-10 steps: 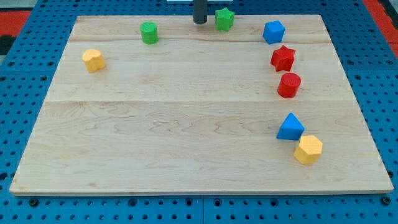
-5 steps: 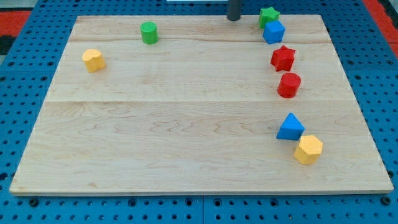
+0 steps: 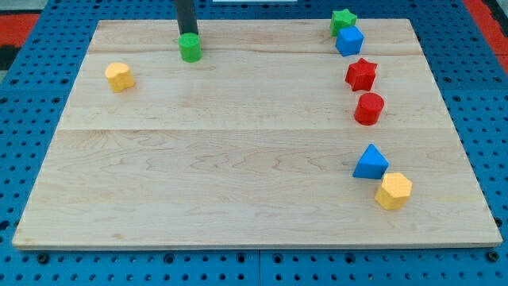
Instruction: Slide green circle down and right a bit
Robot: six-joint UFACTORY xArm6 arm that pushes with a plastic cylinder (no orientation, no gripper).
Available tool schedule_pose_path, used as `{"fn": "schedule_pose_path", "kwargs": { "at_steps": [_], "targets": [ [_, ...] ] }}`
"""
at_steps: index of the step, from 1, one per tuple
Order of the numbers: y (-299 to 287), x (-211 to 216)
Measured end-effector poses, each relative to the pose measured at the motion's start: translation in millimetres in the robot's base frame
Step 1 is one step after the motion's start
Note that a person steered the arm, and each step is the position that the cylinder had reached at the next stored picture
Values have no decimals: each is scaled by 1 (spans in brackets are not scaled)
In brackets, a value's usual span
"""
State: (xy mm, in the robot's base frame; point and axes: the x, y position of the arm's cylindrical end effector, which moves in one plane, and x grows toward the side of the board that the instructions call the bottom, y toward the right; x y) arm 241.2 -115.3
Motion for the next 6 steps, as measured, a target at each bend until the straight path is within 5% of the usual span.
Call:
{"fn": "schedule_pose_path", "kwargs": {
  "at_steps": [3, 6],
  "targets": [
    [-45, 48],
    [32, 51]
  ]
}}
